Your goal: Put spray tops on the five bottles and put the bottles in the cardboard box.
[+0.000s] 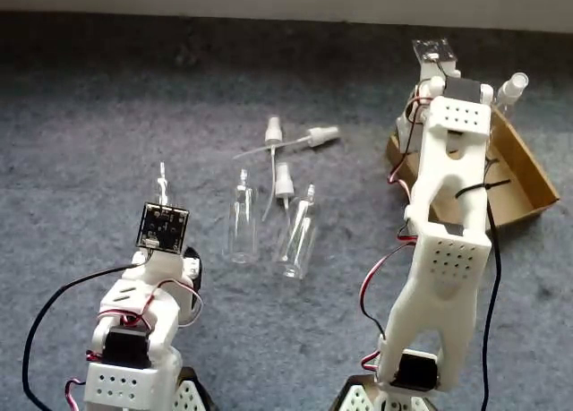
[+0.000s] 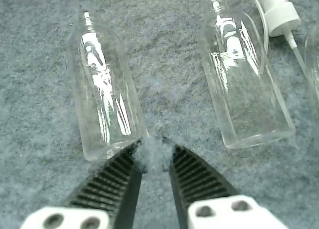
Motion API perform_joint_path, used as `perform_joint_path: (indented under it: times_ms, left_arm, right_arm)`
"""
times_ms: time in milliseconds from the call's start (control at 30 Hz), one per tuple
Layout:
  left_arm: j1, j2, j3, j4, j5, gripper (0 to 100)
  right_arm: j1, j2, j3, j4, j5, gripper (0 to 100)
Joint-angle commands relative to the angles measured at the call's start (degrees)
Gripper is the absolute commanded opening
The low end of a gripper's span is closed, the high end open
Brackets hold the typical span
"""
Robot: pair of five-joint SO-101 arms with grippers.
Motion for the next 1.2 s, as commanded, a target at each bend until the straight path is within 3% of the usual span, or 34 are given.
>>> perform_joint_path:
  times_ms: [0,267,1167]
  left_arm:
    - [0.9,-0.5,1.2,-0.8,-0.5,0]
    - [0.9,-0.5,1.2,-0.8,-0.5,0]
    - [0.9,-0.5,1.2,-0.8,-0.5,0]
  right_arm:
    - [0.3,-0.8,-2.8,0.0,0.4,26.2]
    - [0.3,-1.0,-2.8,-0.2,0.4,13.0]
    - [1.5,-1.1,-16.5,5.2,0.4,12.8]
